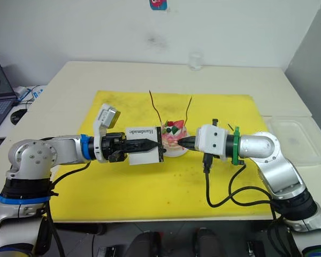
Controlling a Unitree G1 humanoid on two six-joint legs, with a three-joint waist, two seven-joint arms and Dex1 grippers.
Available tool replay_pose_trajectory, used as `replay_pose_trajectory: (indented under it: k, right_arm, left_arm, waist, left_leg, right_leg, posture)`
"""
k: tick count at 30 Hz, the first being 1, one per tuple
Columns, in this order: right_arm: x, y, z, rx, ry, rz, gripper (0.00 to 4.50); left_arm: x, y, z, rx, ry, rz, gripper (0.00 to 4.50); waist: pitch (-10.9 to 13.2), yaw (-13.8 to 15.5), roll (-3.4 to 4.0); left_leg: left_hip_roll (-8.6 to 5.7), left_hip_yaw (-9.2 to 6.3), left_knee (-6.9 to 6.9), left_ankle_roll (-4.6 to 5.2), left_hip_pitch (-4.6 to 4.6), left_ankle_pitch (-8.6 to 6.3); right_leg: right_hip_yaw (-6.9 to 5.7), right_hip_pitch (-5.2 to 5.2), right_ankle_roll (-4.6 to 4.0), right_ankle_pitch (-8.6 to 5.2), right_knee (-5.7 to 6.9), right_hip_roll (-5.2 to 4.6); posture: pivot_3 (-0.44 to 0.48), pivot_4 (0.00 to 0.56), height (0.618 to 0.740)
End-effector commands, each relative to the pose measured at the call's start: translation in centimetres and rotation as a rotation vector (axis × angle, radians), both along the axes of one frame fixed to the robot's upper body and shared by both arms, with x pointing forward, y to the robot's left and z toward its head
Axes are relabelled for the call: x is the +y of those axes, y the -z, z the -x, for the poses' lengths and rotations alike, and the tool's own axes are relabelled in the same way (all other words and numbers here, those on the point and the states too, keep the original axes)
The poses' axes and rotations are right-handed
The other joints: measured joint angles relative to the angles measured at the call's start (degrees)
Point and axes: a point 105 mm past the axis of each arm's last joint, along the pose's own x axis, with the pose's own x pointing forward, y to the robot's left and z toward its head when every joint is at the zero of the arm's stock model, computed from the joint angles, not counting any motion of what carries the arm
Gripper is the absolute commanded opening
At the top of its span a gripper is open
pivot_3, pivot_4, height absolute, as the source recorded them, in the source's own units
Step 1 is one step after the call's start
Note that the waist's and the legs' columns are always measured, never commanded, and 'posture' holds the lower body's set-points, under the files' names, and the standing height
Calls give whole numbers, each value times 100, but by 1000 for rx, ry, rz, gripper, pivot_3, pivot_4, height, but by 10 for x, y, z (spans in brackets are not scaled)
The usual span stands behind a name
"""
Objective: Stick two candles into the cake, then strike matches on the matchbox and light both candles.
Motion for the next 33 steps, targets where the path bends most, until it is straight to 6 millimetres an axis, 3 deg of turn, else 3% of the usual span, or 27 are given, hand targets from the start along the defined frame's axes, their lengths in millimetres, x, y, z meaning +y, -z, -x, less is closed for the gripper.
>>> replay_pose_trajectory:
  k: [1,15,33]
  right_arm:
    - [7,-12,4,-82,-13,-9,51]
    - [21,-10,16,-151,-96,85,51]
    - [19,-1,4,-157,-65,155,51]
  left_arm:
    - [-3,-8,-2,-36,22,10,0]
    - [-8,-6,-6,-51,21,7,0]
    - [-12,-4,0,-52,44,14,0]
  waist:
    - [0,3,0]
    - [0,4,0]
    - [0,4,0]
  left_leg:
    - [2,3,-1,0,-2,0]
    - [1,6,2,0,-3,0]
    - [0,8,5,0,-4,0]
  right_leg:
    - [3,0,-1,-4,0,-5]
    - [3,-1,3,-7,3,-15]
    - [6,-1,3,-6,4,-15]
  posture:
    - [0,150,740]
    - [0,150,740]
    - [0,150,740]
